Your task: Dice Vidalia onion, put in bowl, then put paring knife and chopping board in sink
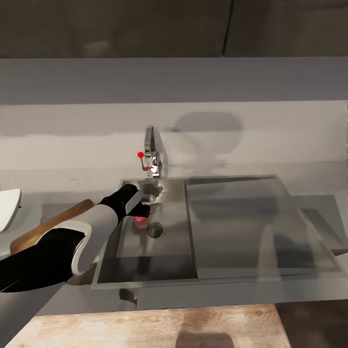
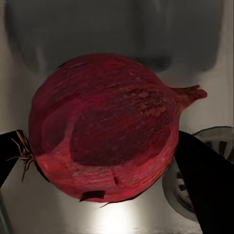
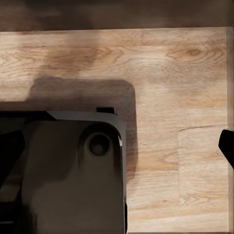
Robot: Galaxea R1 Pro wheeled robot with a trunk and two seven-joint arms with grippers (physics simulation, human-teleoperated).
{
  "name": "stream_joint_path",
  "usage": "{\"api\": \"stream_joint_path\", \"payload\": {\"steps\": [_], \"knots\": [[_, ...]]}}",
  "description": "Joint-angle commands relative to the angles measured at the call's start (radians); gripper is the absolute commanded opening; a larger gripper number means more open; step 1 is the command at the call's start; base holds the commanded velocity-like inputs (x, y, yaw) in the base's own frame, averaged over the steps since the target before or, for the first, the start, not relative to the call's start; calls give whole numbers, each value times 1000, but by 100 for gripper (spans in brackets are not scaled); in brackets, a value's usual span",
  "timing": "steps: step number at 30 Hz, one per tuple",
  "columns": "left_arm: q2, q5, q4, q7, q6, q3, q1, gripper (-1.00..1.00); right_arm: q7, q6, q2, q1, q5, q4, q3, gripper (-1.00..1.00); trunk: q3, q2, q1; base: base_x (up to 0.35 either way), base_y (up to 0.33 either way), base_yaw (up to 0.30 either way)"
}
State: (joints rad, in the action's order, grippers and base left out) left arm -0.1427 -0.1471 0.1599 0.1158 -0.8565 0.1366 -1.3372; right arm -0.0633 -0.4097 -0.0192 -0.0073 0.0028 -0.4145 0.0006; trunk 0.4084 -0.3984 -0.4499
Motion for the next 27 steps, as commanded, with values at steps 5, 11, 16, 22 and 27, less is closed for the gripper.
{"api": "stream_joint_path", "payload": {"steps": [5, 11, 16, 22, 27], "knots": [[0, -11, 3, 7, -4, 6, 0, -100, -3, -3, 1, 0, 0, 0, -1, 100, -6, -2, 0, -307, 0, 0], [0, -11, 8, 7, -4, 6, 0, -100, -3, -3, 1, 0, 0, 0, 1, 100, -15, -2, 0, -240, 0, 0], [-1, -11, 35, 7, -3, 6, 0, -100, -3, -3, 2, 0, 1, 0, 3, 100, -23, -2, 0, -30, 0, 0], [-1, -11, 158, 9, -9, 6, 25, -100, -3, -3, 2, 0, 2, 0, 5, 100, -33, -2, 0, -4, 0, 0], [-1, -11, 413, 10, -46, 6, 114, -100, -3, -3, 2, 0, 2, 0, 4, 100, -41, -2, 0, 0, 0, 0]]}}
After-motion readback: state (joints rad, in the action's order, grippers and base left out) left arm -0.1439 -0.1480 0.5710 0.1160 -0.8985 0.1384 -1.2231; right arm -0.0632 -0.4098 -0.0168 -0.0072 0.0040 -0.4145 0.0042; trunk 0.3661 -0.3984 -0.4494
